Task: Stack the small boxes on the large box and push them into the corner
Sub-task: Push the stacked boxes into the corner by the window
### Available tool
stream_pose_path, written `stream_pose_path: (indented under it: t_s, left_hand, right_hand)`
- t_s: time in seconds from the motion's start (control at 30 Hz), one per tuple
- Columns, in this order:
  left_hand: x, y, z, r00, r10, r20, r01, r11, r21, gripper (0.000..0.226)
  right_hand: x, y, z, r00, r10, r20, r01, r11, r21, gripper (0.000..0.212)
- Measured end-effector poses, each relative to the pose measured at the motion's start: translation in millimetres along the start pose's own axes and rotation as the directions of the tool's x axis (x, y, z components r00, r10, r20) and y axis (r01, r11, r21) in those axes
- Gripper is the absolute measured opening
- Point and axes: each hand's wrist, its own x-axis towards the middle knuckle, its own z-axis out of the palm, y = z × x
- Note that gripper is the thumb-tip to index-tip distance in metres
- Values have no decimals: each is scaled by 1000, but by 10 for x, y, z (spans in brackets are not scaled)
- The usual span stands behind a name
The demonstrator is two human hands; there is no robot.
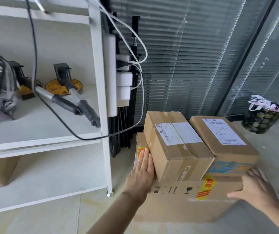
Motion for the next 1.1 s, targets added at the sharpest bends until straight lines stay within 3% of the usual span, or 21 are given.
stream_pose_path:
  t_s: [0.17, 0.4, 0.63, 0.8, 1.1]
  left_hand:
    - [684, 53, 92, 997, 31, -68, -26, 997, 70, 110]
    - [1622, 18, 169, 990, -139, -37, 144, 976, 162, 109]
    - [2428, -161, 236, 968, -248, -39, 251, 950, 185, 105]
    - [2973, -353, 277, 956, -291, -29, 292, 945, 149, 103]
    - [3560, -521, 340, 925, -380, -7, 375, 911, 173, 111]
  right_hand:
    - [822, 162, 91, 993, -100, -62, 101, 995, 5, 94]
    - [2091, 305, 360, 980, -197, 4, 197, 980, 10, 105]
    - [3111, 187, 447, 958, -282, -44, 285, 957, 62, 117]
    - [3739, 49, 472, 959, -276, -71, 280, 959, 45, 126]
    - [4474, -191, 543, 968, -242, -61, 242, 970, -13, 122]
